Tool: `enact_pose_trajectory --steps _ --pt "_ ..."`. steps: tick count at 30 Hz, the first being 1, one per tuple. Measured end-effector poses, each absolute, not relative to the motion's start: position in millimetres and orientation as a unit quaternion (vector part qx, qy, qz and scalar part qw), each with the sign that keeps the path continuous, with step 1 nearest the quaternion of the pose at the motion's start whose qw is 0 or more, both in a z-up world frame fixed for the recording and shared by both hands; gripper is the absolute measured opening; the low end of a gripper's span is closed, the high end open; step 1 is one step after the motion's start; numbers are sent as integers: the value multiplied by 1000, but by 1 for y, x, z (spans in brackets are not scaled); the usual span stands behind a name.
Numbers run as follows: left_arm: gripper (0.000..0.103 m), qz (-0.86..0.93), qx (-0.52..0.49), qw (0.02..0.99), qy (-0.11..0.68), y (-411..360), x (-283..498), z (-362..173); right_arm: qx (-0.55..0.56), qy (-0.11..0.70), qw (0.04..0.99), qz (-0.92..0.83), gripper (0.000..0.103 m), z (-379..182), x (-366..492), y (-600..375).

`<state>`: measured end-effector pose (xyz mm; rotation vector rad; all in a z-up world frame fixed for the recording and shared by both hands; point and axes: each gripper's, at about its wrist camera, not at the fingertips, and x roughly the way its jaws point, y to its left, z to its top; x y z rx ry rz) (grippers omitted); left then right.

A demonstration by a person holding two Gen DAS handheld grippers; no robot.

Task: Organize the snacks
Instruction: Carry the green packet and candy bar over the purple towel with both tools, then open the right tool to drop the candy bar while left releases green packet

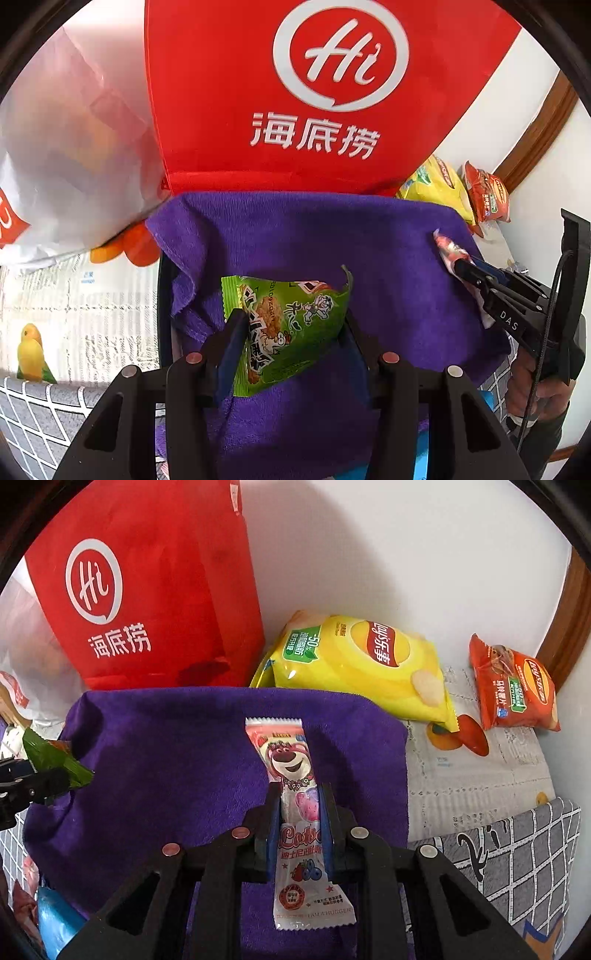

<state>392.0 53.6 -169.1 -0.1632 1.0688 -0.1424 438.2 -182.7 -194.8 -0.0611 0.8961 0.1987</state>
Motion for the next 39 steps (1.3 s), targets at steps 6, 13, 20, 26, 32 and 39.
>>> enact_pose_trajectory --steps 6,13,20,26,32,39 --pt "50 -74 -76 853 512 52 391 -171 -31 438 893 98 21 -200 441 -182" --pt "50 -77 -71 850 517 40 397 -176 -32 442 891 104 27 -200 445 -183" --pt "54 -86 -75 846 521 38 399 -176 -36 424 898 116 48 -189 436 -176" --pt "77 -84 -72 849 517 36 399 -173 -41 398 908 126 60 -174 424 -169" --pt "77 -77 -71 848 520 36 401 -173 -34 395 910 122 63 -168 422 -169" --pt "77 -79 -68 856 506 40 396 -165 -30 403 909 100 64 -170 427 -171"
